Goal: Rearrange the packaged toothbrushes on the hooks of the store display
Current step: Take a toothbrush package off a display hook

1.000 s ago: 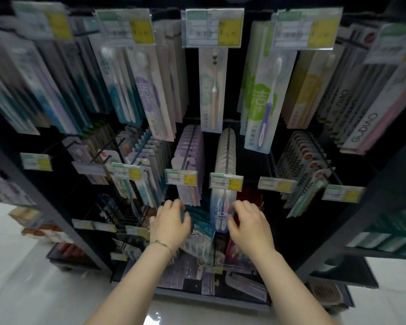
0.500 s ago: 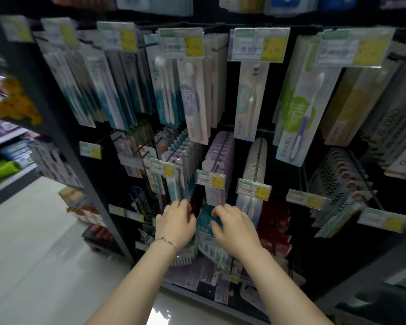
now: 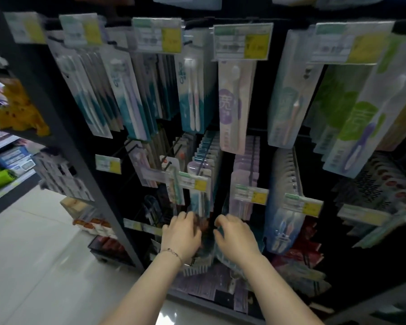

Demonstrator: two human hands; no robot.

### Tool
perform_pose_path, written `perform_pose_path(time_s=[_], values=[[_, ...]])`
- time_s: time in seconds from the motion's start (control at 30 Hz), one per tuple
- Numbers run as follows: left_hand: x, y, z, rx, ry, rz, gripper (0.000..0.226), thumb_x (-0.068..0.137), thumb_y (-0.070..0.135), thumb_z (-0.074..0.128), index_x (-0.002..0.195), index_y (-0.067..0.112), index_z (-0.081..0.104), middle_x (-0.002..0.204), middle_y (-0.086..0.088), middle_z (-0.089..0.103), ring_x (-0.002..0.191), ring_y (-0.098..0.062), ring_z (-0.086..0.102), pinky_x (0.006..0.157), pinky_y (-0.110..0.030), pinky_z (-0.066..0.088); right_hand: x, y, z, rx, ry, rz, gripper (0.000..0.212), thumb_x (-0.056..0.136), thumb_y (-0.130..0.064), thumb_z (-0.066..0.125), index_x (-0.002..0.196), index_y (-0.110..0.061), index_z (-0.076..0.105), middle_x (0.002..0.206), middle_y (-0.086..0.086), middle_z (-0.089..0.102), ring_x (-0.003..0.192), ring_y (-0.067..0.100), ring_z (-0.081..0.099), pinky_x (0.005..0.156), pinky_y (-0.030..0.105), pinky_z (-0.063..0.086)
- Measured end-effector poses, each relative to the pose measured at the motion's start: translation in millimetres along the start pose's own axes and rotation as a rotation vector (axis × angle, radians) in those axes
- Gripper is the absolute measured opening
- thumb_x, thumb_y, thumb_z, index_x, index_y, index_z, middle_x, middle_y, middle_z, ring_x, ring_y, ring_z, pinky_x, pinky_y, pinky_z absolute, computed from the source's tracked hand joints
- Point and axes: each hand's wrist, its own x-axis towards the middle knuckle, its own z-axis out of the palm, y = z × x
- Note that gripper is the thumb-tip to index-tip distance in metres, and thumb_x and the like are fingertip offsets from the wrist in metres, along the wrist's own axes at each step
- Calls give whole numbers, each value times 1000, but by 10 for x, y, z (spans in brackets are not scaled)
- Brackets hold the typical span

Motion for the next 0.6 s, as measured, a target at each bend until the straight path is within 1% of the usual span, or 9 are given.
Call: perform_pose_path(time_s=[0.07, 0.13, 0.23, 0.27, 0.33, 0.43, 0.53, 0.6], values=[[94, -179, -13, 0, -14, 26, 30, 96, 39, 46, 121, 23, 49, 119, 1, 53, 115, -24, 51, 96, -46, 44, 102, -109, 106, 18, -17, 46, 20, 99, -31, 48, 113, -21, 56, 108, -1, 56, 105, 21, 53, 83, 36, 43], [189, -355, -50, 4, -26, 56, 28, 96, 39, 45, 119, 23, 49, 117, 1, 53, 114, -24, 52, 94, -47, 44, 213, -216, 198, 38, -29, 92, 17, 99, -31, 48, 109, -20, 56, 106, 1, 56, 103, 22, 53, 81, 35, 43], [361, -582, -102, 25, -68, 85, 29, 97, 40, 45, 120, 22, 49, 119, 0, 52, 115, -25, 51, 93, -47, 45, 361, -335, 289, 68, -12, 172, 15, 98, -30, 50, 103, -18, 57, 104, 3, 57, 101, 24, 55, 78, 36, 46], [415, -637, -123, 29, -75, 97, 30, 96, 40, 45, 120, 22, 50, 120, -1, 52, 115, -26, 51, 92, -46, 45, 401, -366, 306, 76, -1, 198, 16, 98, -30, 50, 105, -18, 58, 105, 3, 58, 102, 24, 55, 79, 36, 47], [520, -713, -155, 17, -78, 128, 30, 96, 39, 45, 119, 21, 50, 121, -3, 53, 115, -27, 51, 90, -45, 46, 468, -402, 334, 108, 28, 247, 22, 98, -29, 50, 116, -17, 57, 112, 4, 57, 105, 23, 55, 81, 37, 49], [656, -743, -188, -53, -77, 178, 32, 96, 36, 48, 123, 18, 50, 125, -6, 54, 117, -27, 51, 91, -42, 48, 529, -423, 362, 164, 87, 336, 39, 97, -27, 52, 135, -20, 46, 125, 3, 54, 113, 23, 55, 85, 36, 51], [797, -737, -152, -168, -104, 209, 47, 97, 32, 50, 140, 16, 43, 142, -7, 47, 130, -26, 46, 104, -41, 45, 556, -427, 366, 196, 135, 394, 48, 96, -25, 54, 141, -21, 37, 130, 3, 52, 115, 24, 55, 87, 38, 52], [881, -698, -132, -336, -123, 223, 53, 97, 26, 52, 147, 16, 37, 144, -7, 46, 133, -23, 45, 110, -34, 40, 593, -414, 354, 264, 184, 438, 49, 96, -22, 54, 141, -22, 35, 128, 2, 50, 108, 23, 58, 83, 35, 51]])
